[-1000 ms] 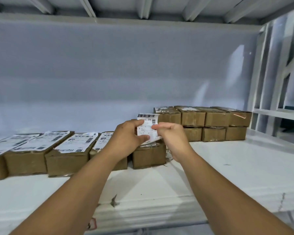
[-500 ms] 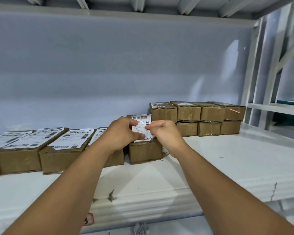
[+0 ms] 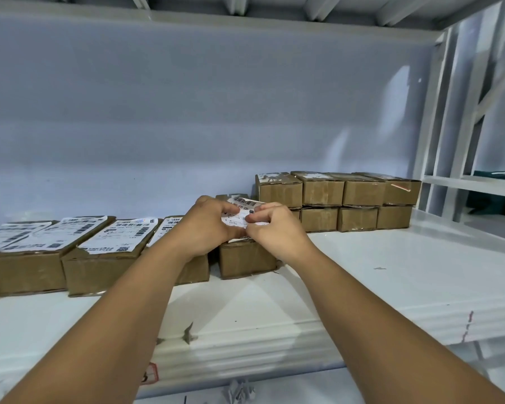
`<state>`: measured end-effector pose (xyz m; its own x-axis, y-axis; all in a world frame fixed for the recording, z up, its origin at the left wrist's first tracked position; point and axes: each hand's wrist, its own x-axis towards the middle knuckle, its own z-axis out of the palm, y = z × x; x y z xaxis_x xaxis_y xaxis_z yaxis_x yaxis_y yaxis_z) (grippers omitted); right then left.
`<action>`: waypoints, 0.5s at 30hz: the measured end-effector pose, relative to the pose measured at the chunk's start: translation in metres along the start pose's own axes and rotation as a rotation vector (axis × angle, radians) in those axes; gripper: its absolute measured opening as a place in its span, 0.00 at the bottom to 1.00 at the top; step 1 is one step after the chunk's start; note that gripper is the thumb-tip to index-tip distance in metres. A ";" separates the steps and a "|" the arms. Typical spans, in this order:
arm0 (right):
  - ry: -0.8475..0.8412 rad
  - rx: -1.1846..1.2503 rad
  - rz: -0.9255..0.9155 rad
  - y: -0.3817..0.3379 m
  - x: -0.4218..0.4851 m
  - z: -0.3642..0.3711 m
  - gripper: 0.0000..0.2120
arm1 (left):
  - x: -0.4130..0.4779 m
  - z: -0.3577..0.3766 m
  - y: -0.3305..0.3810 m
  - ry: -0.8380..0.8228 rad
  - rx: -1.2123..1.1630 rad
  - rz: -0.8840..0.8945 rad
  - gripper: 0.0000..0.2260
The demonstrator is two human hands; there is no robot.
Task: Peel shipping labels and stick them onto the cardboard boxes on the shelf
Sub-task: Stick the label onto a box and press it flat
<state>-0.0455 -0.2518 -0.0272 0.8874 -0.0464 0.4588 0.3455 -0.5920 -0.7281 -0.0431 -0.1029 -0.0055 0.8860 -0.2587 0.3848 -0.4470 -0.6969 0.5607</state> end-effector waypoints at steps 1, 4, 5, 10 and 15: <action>-0.004 0.000 -0.009 0.000 0.000 0.001 0.12 | 0.000 0.000 0.000 0.005 0.027 -0.002 0.23; -0.019 -0.005 -0.024 0.002 0.001 0.003 0.11 | 0.001 0.001 -0.001 0.011 0.072 -0.003 0.18; -0.024 -0.011 -0.015 0.003 0.001 0.003 0.10 | 0.001 0.002 -0.002 0.021 0.077 0.000 0.16; -0.061 0.121 0.115 0.004 0.001 0.001 0.10 | -0.001 0.004 -0.003 -0.007 0.129 0.093 0.07; -0.066 0.232 0.158 0.001 -0.001 -0.002 0.09 | -0.005 0.004 -0.001 -0.101 0.108 0.178 0.10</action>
<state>-0.0468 -0.2545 -0.0277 0.9510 -0.0667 0.3019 0.2552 -0.3817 -0.8884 -0.0462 -0.1036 -0.0113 0.8049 -0.4458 0.3918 -0.5861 -0.7005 0.4071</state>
